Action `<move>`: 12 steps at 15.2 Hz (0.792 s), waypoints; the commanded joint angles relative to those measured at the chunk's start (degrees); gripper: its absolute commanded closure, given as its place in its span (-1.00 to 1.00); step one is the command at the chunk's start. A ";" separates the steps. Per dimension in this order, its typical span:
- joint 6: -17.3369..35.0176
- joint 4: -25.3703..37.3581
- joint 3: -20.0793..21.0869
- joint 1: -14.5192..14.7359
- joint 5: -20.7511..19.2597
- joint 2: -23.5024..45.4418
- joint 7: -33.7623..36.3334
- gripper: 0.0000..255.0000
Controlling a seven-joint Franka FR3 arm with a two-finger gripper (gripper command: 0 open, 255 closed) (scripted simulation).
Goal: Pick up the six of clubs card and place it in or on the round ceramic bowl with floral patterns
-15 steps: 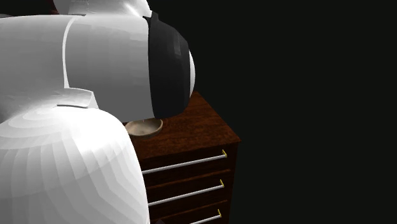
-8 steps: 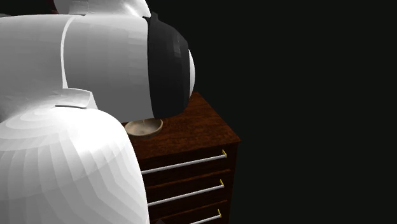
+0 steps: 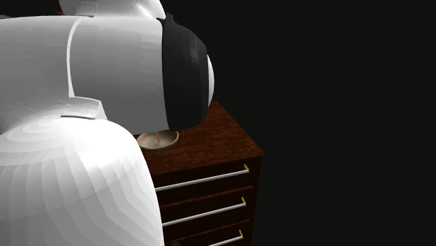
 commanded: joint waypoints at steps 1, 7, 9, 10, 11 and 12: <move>-1.95 2.18 -0.08 -0.08 -0.15 0.26 0.14 -1.00; -7.59 8.96 -0.22 -0.15 -0.80 1.54 0.72 -1.00; -7.59 8.97 -0.22 -0.14 -0.80 1.54 0.72 -1.00; -7.59 8.97 -0.22 -0.14 -0.80 1.54 0.72 -1.00; -7.59 8.97 -0.22 -0.14 -0.80 1.54 0.72 -1.00; -7.59 8.97 -0.22 -0.14 -0.80 1.54 0.72 -1.00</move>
